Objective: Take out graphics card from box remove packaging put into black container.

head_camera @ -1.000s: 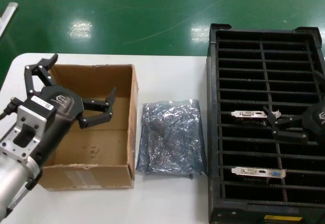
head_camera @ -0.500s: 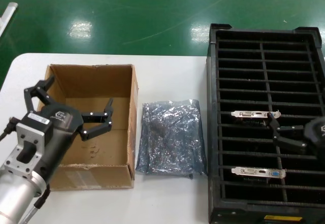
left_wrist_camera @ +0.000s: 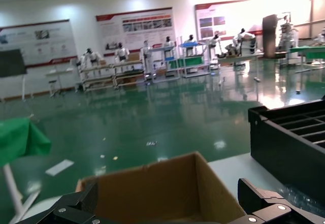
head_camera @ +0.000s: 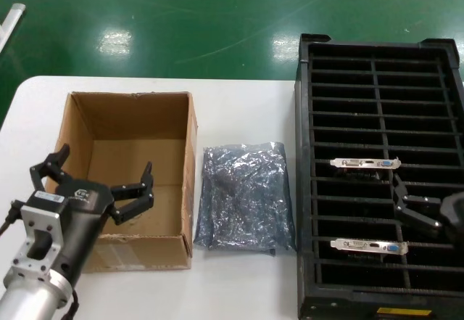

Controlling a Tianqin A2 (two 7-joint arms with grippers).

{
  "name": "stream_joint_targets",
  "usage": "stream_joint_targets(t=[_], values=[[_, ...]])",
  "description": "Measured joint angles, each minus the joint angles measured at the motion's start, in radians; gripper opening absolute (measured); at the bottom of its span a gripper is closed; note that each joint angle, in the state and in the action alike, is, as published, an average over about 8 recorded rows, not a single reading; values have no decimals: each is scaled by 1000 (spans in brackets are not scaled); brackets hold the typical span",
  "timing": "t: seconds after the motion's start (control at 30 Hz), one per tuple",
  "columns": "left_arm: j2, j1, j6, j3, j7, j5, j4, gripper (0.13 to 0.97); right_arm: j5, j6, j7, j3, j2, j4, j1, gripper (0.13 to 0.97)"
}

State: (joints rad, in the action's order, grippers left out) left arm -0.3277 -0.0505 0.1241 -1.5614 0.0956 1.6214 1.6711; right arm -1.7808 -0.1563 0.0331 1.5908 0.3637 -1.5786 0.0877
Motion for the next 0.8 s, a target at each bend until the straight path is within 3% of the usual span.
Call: stream_joint_targets(t=[0.4, 0.8], values=[[21, 38, -93, -29, -72, 134, -53, 966, -14, 117, -25, 7, -48, -16, -66, 966], [23, 42, -103, -32, -79, 148, -59, 966, -16, 129, -27, 8, -53, -18, -72, 966]])
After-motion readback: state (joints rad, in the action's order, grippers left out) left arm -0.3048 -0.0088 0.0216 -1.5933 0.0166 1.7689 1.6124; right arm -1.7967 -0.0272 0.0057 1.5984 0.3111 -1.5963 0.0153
